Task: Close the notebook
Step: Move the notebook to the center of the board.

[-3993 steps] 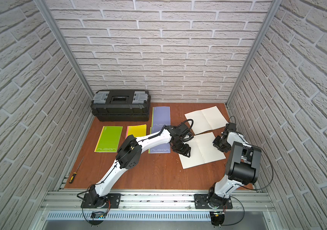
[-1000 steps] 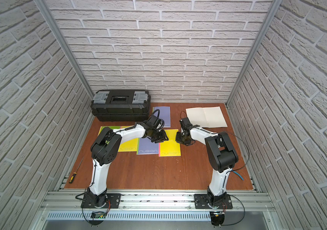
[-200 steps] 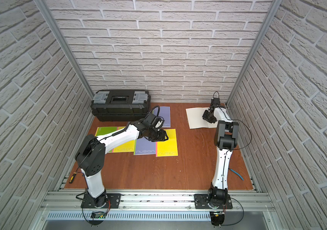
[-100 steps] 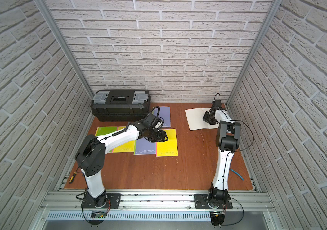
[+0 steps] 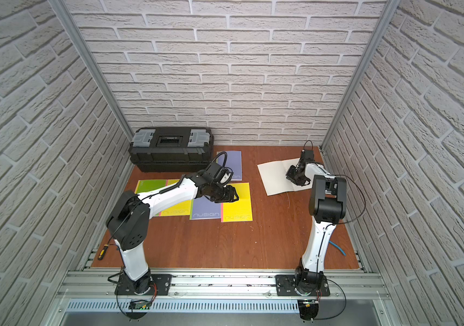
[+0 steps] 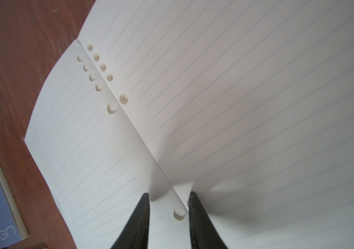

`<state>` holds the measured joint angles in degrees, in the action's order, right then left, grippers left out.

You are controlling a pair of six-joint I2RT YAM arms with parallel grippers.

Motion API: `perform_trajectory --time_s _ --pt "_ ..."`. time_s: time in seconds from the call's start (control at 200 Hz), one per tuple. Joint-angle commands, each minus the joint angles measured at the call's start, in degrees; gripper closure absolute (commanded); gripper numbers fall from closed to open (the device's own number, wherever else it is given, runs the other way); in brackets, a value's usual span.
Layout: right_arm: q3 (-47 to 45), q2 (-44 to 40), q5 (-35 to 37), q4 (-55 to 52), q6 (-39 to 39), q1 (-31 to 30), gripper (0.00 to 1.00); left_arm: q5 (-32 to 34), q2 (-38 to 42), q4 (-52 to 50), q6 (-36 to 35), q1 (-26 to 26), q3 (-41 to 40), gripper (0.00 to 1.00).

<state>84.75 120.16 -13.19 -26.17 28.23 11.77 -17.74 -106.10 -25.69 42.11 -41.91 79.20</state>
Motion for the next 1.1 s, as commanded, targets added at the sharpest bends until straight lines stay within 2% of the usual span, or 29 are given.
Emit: perform_trajectory --time_s 0.0,0.465,0.64,0.845,1.095 --pt "-4.6 -2.0 -0.8 -1.7 2.4 -1.7 0.68 -0.5 1.2 1.2 -0.3 -0.5 0.3 0.43" --pt "-13.7 -6.4 -1.7 4.1 7.1 -5.3 0.69 -3.4 -6.1 2.5 1.7 -1.0 8.0 0.40" --pt "-15.7 -8.7 -1.8 5.3 7.4 -5.4 0.69 -5.0 -10.7 4.6 5.7 -1.0 11.9 0.39" --pt "-15.7 -8.6 -2.0 5.4 7.0 -5.5 0.69 -7.9 -15.3 11.9 14.1 -1.3 13.6 0.37" --pt "-15.9 -8.1 -2.5 6.1 6.8 -5.5 0.69 -7.4 -19.8 12.9 17.7 -3.2 17.3 0.35"
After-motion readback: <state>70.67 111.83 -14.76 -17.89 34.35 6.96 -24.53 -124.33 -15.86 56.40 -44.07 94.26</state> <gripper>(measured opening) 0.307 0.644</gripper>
